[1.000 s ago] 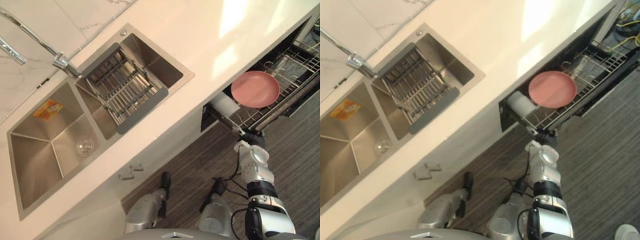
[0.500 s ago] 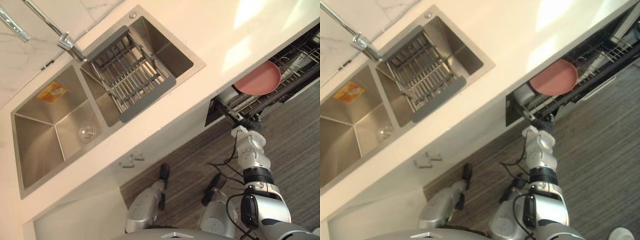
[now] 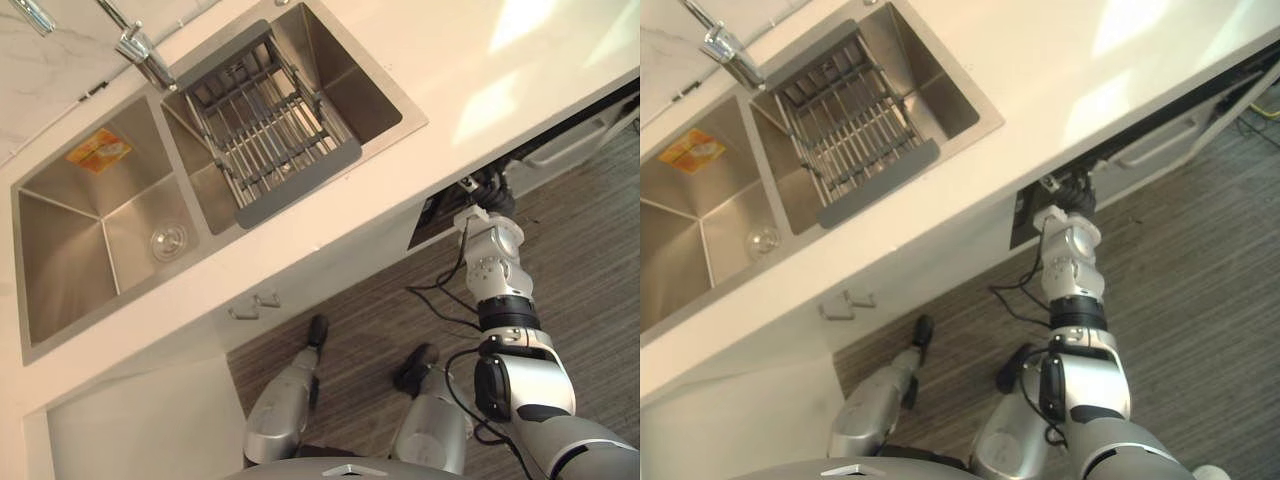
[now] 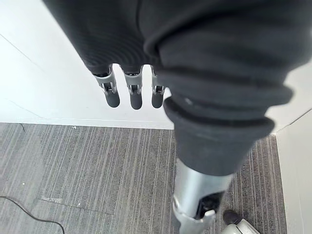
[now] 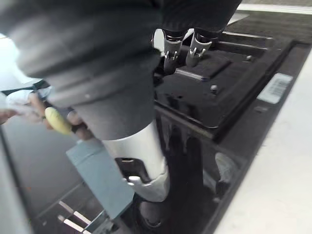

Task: Walk over to the sink, pick up the cup, carry it to the dishwasher, place the cup inside the dishwasher, then close the dishwasher door

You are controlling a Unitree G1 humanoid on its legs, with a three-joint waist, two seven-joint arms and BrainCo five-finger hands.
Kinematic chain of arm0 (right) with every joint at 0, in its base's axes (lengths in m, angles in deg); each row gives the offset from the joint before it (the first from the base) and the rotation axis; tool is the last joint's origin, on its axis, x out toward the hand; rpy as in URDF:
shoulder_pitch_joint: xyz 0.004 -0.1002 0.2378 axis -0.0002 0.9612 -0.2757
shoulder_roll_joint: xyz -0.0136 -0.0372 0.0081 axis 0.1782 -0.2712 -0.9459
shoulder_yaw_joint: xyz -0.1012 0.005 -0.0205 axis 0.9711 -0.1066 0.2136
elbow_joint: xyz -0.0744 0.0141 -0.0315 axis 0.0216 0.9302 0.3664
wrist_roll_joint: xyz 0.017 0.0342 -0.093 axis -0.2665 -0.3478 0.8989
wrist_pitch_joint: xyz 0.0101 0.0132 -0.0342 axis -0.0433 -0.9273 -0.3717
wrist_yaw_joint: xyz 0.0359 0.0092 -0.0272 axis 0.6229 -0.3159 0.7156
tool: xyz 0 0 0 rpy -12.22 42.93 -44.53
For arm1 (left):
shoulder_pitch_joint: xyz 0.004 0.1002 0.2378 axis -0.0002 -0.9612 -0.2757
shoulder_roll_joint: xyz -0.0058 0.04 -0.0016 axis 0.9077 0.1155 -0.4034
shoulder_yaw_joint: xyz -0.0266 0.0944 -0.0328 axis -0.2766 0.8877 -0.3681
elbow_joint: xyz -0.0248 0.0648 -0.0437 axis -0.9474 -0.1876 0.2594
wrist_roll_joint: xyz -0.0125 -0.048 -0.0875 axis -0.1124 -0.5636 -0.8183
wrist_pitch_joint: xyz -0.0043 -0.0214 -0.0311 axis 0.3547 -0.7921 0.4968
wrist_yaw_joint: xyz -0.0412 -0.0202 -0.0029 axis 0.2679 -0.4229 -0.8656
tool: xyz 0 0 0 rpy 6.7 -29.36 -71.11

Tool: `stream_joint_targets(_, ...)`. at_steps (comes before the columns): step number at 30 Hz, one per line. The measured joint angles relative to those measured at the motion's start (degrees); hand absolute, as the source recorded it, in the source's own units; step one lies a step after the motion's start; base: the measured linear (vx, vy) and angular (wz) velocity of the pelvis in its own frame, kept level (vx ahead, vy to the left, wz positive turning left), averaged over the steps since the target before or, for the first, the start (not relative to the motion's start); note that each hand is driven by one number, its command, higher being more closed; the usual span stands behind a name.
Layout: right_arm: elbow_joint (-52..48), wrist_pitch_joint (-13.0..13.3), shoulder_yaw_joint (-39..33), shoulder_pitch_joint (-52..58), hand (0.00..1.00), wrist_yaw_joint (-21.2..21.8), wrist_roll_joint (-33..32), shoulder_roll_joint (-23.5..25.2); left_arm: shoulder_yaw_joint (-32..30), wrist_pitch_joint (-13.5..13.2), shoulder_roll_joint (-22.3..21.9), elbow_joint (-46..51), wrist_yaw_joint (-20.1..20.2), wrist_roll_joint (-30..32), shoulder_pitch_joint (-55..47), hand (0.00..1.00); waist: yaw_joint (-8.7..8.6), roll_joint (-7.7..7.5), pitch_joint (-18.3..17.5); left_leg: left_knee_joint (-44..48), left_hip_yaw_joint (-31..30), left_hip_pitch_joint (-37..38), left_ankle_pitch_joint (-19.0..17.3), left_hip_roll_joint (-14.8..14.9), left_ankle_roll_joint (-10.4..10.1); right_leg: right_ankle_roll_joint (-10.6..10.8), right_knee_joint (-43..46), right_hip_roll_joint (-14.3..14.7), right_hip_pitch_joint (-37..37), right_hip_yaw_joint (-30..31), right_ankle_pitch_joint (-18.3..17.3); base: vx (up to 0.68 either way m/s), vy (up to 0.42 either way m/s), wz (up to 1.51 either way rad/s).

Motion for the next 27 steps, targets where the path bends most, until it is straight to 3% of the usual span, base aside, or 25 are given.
stream_joint_targets(20,0.35,0.1,0.06,-2.26,0.0,-0.57,-0.65,0.13,0.14,-1.54,0.03,1.28,-0.02,1.16,0.6,0.0,0.74,-0.55,0.39,0.22,1.17,-0.99,0.23,1.46,0.32,-0.19,-0.01,0.85,-0.98,-0.71,-0.09,-0.04,-0.034,-0.02)
stream_joint_targets(25,-0.63,1.45,5.4,2.6,0.0,-0.43,2.49,1.19,0.16,-3.58,0.03,1.01,-0.04,-3.51,0.85,0.0,0.66,-2.49,-0.77,0.41,2.66,-0.61,0.06,2.12,1.22,-0.2,-0.98,1.55,-0.32,-0.79,-0.08,0.01,-0.034,-0.02)
stream_joint_targets(27,-1.12,2.46,7.34,11.53,0.0,-0.34,7.4,3.93,0.22,-5.74,0.04,0.32,-0.05,-5.4,0.89,0.0,0.79,-4.24,-3.78,1.6,2.58,-0.45,-1.17,2.29,1.32,-0.07,-2.74,2.18,1.69,-1.66,-0.01,0.08,-0.03,0.18)
